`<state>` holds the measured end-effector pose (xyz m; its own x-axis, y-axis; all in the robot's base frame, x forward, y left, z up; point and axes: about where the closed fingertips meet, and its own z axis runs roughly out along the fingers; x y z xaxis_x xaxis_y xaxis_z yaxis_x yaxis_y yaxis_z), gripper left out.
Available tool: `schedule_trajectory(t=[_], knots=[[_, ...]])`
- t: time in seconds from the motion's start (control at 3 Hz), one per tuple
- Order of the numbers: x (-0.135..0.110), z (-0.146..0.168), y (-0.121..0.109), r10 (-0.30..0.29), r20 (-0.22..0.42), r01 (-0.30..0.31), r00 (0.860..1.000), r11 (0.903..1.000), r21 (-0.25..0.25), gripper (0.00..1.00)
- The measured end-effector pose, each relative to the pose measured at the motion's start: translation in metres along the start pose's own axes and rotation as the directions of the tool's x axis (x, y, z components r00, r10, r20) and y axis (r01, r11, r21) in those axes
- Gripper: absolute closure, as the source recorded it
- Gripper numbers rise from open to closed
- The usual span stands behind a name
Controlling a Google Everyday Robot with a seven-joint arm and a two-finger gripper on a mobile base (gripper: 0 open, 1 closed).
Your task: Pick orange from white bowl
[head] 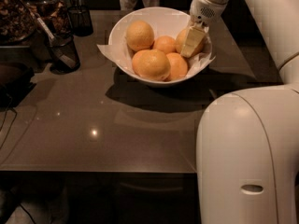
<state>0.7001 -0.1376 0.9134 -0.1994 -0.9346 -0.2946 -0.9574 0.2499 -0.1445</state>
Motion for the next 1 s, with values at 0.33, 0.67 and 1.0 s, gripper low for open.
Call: schedule_trajectory(t=[0.33,0.67,1.0], knots=[[0.000,0.000,0.000,0.000,0.000,0.000,1.000,1.0000,0.000,0.99],[-0.008,-0.013,-0.005,0.021,0.013,-0.021,1.000,0.9987,0.046,1.00],[-0.020,-0.038,-0.001,0.004,0.022,-0.006,1.000,0.9960,0.089,1.00]])
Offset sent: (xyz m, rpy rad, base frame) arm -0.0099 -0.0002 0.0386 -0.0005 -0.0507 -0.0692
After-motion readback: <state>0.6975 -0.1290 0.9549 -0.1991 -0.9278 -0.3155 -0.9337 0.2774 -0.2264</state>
